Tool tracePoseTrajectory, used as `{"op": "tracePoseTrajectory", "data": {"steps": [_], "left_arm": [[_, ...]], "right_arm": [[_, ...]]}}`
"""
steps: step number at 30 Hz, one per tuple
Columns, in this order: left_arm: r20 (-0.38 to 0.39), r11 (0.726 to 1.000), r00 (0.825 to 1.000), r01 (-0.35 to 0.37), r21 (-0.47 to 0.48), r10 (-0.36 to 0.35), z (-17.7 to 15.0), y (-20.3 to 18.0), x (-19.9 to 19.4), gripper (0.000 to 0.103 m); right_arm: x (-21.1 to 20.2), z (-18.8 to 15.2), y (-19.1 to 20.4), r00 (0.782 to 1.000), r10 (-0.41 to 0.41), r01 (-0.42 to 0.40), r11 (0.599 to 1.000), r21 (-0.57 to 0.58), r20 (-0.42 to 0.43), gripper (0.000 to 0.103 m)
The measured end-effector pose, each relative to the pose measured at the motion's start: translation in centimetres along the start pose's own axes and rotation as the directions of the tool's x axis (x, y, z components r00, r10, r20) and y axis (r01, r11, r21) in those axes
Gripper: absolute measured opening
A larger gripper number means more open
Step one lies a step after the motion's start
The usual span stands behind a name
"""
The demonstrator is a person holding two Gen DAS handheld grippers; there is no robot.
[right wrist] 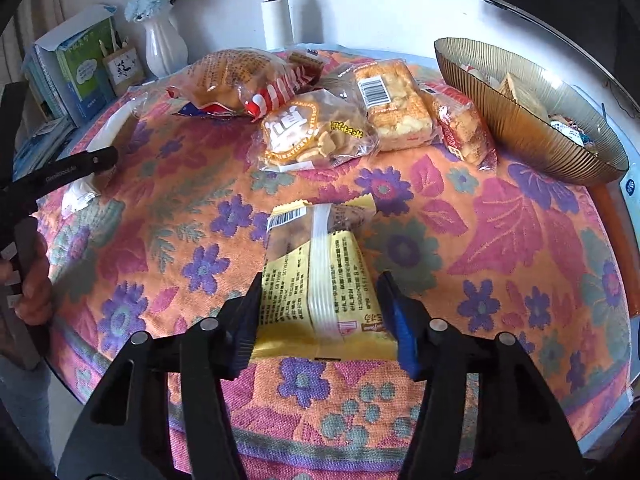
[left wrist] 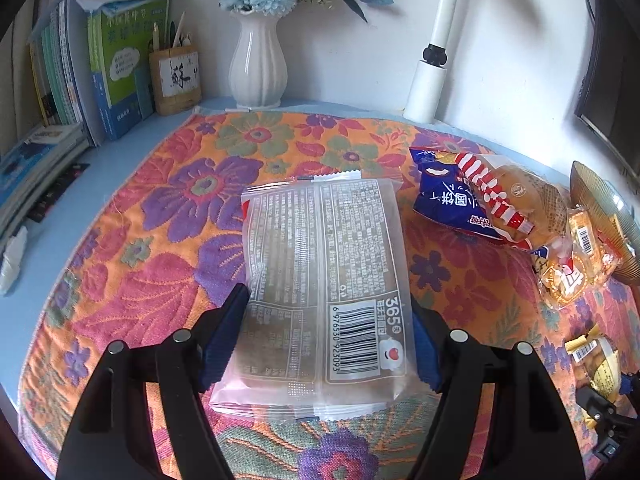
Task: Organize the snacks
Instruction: 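Carry both packs over the glass bowl and open both tools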
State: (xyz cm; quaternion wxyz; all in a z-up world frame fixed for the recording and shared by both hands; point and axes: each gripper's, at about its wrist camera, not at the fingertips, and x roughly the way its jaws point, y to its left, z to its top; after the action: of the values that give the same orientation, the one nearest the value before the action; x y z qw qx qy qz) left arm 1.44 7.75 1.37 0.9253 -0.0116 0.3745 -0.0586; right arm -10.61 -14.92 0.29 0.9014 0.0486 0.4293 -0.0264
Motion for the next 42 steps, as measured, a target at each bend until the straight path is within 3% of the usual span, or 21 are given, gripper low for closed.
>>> {"op": "tracePoseTrajectory", "data": {"steps": [2, 4, 6, 7, 8, 10, 12, 13, 15, 17, 19, 21, 24, 26, 27, 30, 32, 34, 36, 40, 42], "left_arm": [[0.039, 1.0, 0.999, -0.01, 0.013, 0.009, 0.4, -1.1, -1.6, 0.071], [0.078, 0.999, 0.996, 0.046, 0.002, -0.046, 1.1, -2.2, -3.7, 0.071], [0.097, 0.997, 0.992, 0.081, 0.01, -0.082, 2.1, -3.8, -5.6, 0.071], [0.117, 0.995, 0.988, 0.097, 0.017, -0.099, 2.8, -4.8, -6.9, 0.071], [0.143, 0.993, 0.983, 0.117, 0.029, -0.12, 3.4, -5.9, -8.0, 0.071], [0.196, 0.986, 0.967, 0.147, 0.077, -0.16, 4.5, -8.3, -10.1, 0.071], [0.225, 0.977, 0.955, 0.166, 0.136, -0.194, 5.3, -10.7, -11.1, 0.071], [0.227, 0.973, 0.952, 0.173, 0.152, -0.205, 5.5, -11.6, -11.1, 0.071], [0.211, 0.968, 0.953, 0.185, 0.172, -0.219, 5.4, -12.9, -10.8, 0.071], [0.187, 0.962, 0.953, 0.205, 0.183, -0.238, 5.0, -13.3, -10.3, 0.071], [0.166, 0.961, 0.958, 0.203, 0.188, -0.234, 4.9, -13.7, -9.6, 0.071], [0.15, 0.962, 0.961, 0.205, 0.177, -0.233, 5.5, -13.9, -9.3, 0.071], [0.144, 0.956, 0.952, 0.248, 0.158, -0.271, 6.6, -14.3, -10.4, 0.071], [0.162, 0.952, 0.945, 0.256, 0.171, -0.283, 7.3, -14.6, -11.3, 0.071], [0.174, 0.95, 0.942, 0.255, 0.181, -0.286, 7.6, -14.8, -11.9, 0.071], [0.196, 0.942, 0.932, 0.266, 0.205, -0.305, 8.5, -15.3, -13.3, 0.071], [0.201, 0.937, 0.925, 0.283, 0.205, -0.323, 9.4, -15.8, -14.0, 0.071], [0.201, 0.925, 0.911, 0.318, 0.207, -0.359, 10.4, -16.7, -14.7, 0.071], [0.187, 0.91, 0.901, 0.349, 0.222, -0.391, 11.5, -18.2, -15.1, 0.071], [0.115, 0.856, 0.87, 0.433, 0.284, -0.479, 13.5, -23.3, -13.8, 0.071], [0.07, 0.844, 0.865, 0.463, 0.27, -0.496, 14.1, -25.9, -11.4, 0.071]], "right_arm": [[-0.7, 0.2, -0.4, 0.999, 0.031, -0.031, 0.999, 0.013, 0.02, 0.056], [-2.0, 0.6, -1.2, 0.996, 0.073, -0.074, 0.996, 0.041, 0.043, 0.054], [-3.5, 1.3, -2.0, 0.992, 0.096, -0.101, 0.993, 0.062, 0.079, 0.041], [-4.6, 1.9, -2.8, 0.989, 0.104, -0.112, 0.991, 0.069, 0.104, 0.012], [-5.3, 2.2, -3.3, 0.988, 0.103, -0.112, 0.991, 0.075, 0.119, 0.004], [-6.5, 3.5, -4.9, 0.988, 0.061, -0.073, 0.994, 0.083, 0.138, 0.005], [-5.9, 3.9, -5.9, 0.992, 0.054, -0.06, 0.996, 0.059, 0.111, 0.015], [-5.2, 3.9, -6.5, 0.996, 0.044, -0.048, 0.997, 0.061, 0.077, 0.029], [-4.8, 3.1, -7.7, 0.996, 0.077, -0.08, 0.994, 0.075, 0.042, 0.044], [-4.6, 2.1, -7.7, 0.986, 0.168, -0.169, 0.984, 0.051, 0.008, 0.1], [-3.7, 1.0, -6.6, 0.963, 0.258, -0.259, 0.966, 0.002, -0.072, 0.1], [-2.6, 0.6, -5.0, 0.956, 0.266, -0.271, 0.962, -0.033, -0.125, 0.1], [-1.3, 0.6, -2.1, 0.968, 0.209, -0.225, 0.969, -0.107, -0.141, 0.091], [-0.3, 1.0, -0.7, 0.973, 0.174, -0.197, 0.968, -0.153, -0.153, 0.052], [0.3, 1.1, 0.1, 0.974, 0.142, -0.174, 0.967, -0.185, -0.177, 0.046], [0.0, 0.8, 2.0, 0.986, 0.062, -0.108, 0.946, -0.306, -0.156, 0.043], [-1.3, 1.2, 1.5, 0.987, 0.086, -0.124, 0.945, -0.302, -0.137, 0.042], [-3.5, 2.9, -0.7, 0.991, 0.103, -0.12, 0.961, -0.25, -0.08, 0.042], [-6.0, 4.7, -3.5, 0.998, 0.07, -0.069, 0.979, -0.194, -0.002, 0.042], [-10.0, 9.2, -11.2, 0.982, -0.1, 0.102, 0.995, -0.007, 0.159, 0.043], [-10.5, 10.7, -14.6, 0.975, -0.127, 0.113, 0.99, 0.09, 0.181, 0.043]]}}
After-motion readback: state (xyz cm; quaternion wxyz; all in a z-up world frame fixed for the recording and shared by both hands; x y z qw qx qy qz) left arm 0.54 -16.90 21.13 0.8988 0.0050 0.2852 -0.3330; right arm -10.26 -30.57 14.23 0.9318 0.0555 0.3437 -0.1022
